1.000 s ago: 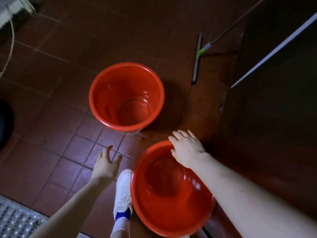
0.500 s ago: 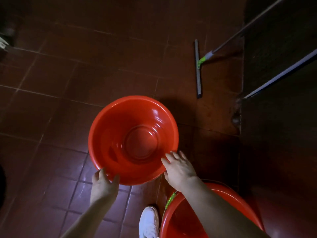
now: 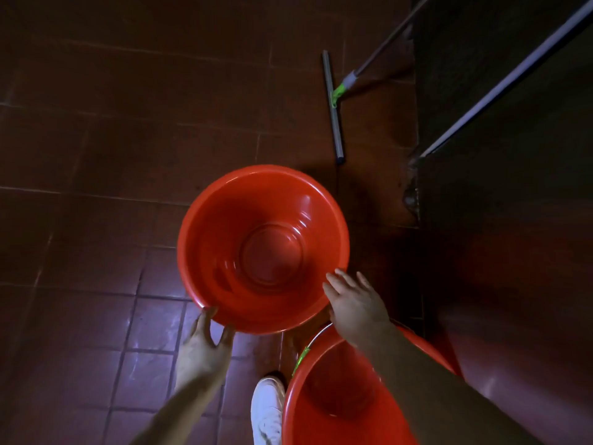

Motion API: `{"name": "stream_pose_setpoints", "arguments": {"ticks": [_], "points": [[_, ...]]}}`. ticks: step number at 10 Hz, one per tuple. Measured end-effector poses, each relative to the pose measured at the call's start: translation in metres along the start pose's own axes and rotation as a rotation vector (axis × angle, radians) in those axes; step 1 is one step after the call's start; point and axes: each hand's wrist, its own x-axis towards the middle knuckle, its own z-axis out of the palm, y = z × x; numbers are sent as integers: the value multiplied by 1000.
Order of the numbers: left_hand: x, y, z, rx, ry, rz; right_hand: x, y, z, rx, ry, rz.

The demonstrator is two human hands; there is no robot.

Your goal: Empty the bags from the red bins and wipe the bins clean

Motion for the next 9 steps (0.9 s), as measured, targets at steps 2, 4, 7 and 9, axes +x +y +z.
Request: {"name": "stream_pose_setpoints", "arguments": {"ticks": [2, 4, 7, 9], "points": [[-5, 42, 40, 21, -105, 162, -25, 61, 5, 4, -6, 137], [-14, 81, 79, 70, -157, 291, -48, 116, 17, 2, -99, 255], [-20, 113, 103, 152, -293, 345, -70, 151, 31, 37, -93, 351], [-16, 108, 85, 266, -314, 294, -83, 137, 20, 129, -50, 347]]}}
